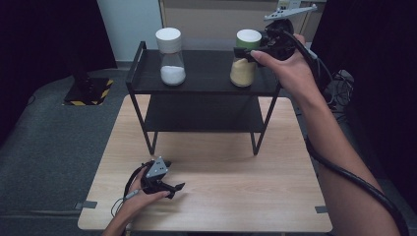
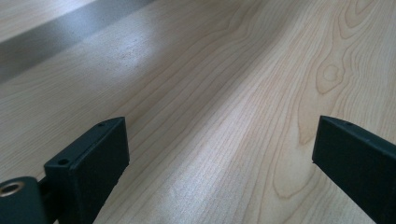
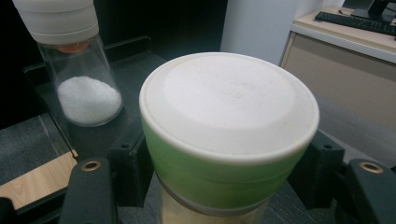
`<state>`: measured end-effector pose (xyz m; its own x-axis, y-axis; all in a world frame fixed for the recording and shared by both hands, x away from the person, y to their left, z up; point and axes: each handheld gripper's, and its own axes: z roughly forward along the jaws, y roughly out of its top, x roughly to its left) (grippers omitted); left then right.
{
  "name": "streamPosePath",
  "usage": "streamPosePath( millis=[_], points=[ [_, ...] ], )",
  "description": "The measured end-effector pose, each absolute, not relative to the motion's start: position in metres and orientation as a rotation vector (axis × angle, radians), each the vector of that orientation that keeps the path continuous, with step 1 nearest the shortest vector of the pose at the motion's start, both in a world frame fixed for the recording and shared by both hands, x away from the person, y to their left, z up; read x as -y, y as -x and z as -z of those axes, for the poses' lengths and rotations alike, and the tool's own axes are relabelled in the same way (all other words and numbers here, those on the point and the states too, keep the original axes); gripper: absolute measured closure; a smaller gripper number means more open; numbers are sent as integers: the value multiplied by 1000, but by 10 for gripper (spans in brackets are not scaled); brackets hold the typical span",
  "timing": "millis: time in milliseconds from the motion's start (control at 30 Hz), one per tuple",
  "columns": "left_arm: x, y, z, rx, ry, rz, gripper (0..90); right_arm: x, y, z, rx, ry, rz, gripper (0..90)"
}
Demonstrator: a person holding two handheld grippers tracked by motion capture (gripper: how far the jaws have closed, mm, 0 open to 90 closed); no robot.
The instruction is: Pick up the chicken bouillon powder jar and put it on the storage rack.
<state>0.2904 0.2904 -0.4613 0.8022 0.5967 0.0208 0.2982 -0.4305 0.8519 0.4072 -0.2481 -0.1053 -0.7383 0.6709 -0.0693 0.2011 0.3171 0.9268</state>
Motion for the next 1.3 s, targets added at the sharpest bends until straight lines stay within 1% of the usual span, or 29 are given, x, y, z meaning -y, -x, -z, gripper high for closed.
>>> streamPosePath(
  millis=[100, 133, 200, 267, 367, 400, 433, 467, 833, 1300],
  points=[
    [-291, -290, 461, -664, -2044, -399, 28, 248, -407, 104, -2142, -764, -1408, 327],
    [-291, -290, 461, -664, -2042, -400, 28, 248, -406, 105, -2133, -755, -1417, 281],
    [-291, -290, 461, -664, -2039, -402, 28, 247, -405, 104, -2124, -754, -1415, 225],
    [-290, -289, 461, -672, -2041, -413, 28, 246, -404, 104, -2123, -750, -1412, 207],
    [-290, -289, 461, -675, -2042, -415, 28, 248, -399, 105, -2096, -749, -1420, 124],
    [-290, -289, 461, -674, -2040, -415, 28, 248, -398, 106, -2091, -754, -1422, 103],
    [-290, -289, 461, -674, -2040, -415, 28, 248, -398, 106, -2091, -754, -1422, 103],
    [-290, -288, 461, -676, -2038, -416, 28, 249, -396, 107, -2086, -762, -1417, 75],
    [-286, -287, 459, -682, -2047, -425, 9, 265, -377, 119, -2079, -752, -1414, 40],
    [-286, -287, 458, -685, -2049, -425, 9, 283, -345, 133, -2069, -736, -1438, 32]
  ],
)
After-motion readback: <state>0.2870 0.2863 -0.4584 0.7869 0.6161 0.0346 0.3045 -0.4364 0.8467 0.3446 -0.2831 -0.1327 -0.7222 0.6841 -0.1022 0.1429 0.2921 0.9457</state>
